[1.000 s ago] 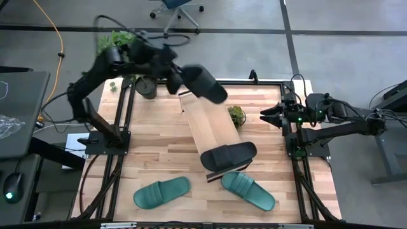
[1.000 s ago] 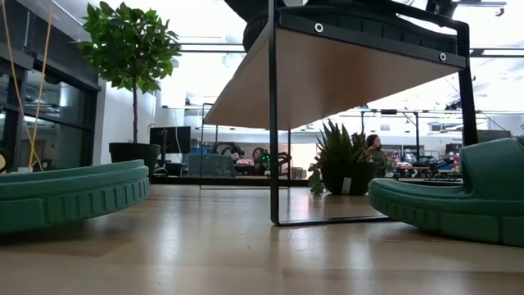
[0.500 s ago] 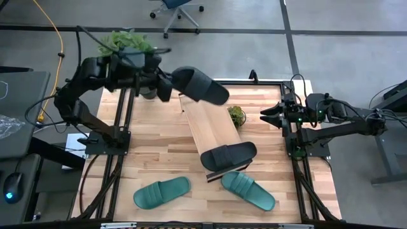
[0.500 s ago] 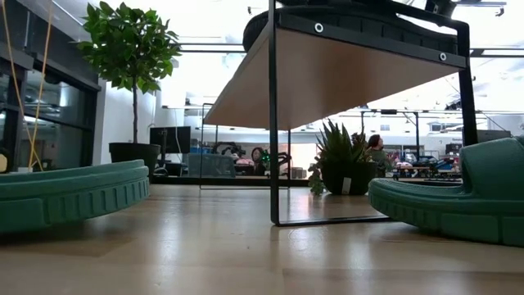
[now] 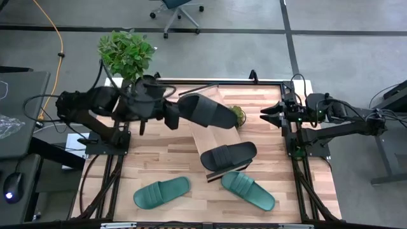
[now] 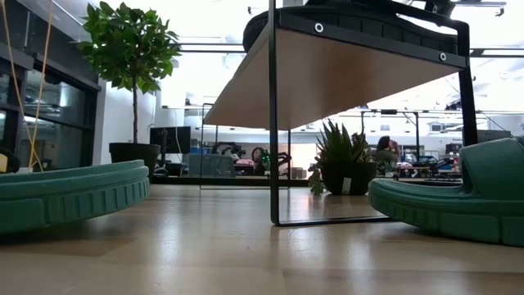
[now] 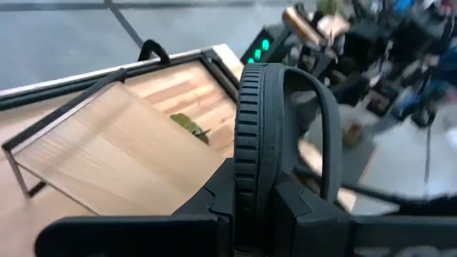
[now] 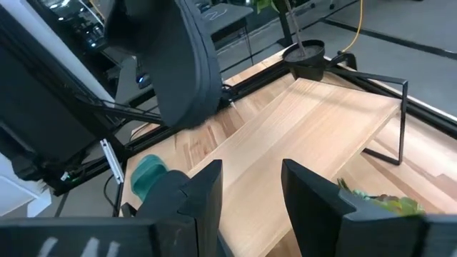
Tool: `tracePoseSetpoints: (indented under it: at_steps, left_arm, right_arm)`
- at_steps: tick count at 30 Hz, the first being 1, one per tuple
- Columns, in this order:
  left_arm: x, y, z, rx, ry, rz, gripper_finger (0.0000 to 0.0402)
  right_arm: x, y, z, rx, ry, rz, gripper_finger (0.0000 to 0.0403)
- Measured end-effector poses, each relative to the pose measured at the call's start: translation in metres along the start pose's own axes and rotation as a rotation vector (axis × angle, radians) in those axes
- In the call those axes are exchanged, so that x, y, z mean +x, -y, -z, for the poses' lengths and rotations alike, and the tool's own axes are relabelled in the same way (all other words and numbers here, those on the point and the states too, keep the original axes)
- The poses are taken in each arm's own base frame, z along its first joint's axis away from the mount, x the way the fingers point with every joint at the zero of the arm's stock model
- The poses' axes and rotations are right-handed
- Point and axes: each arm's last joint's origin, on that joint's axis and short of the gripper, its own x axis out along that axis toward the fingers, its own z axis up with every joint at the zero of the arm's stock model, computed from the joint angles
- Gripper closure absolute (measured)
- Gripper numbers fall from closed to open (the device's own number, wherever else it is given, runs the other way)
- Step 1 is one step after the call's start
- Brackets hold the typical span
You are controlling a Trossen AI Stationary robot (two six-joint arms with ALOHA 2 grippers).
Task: Pick and place slides into the shelf
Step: Put the black slipper on the shelf
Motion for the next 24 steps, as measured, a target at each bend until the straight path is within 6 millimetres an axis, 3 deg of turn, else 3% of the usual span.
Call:
tracePoseSetpoints:
  at_steps: [8, 16, 24]
  left_arm:
    - [0.006, -0.024, 0.049, -0.185, 0.13, 0.064, 0.0375]
    - [0.042, -0.05, 0.097, -0.357, 0.192, 0.165, 0.0375]
    - [0.066, -0.07, 0.119, -0.443, 0.226, 0.171, 0.0376]
  right_arm:
    - [0.0, 0.0, 0.0, -0.013, -0.001, 0.0, 0.0267]
    - [0.0, 0.0, 0.0, 0.009, -0.004, 0.002, 0.0267]
    - [0.002, 0.0, 0.001, 0.029, -0.018, 0.01, 0.0267]
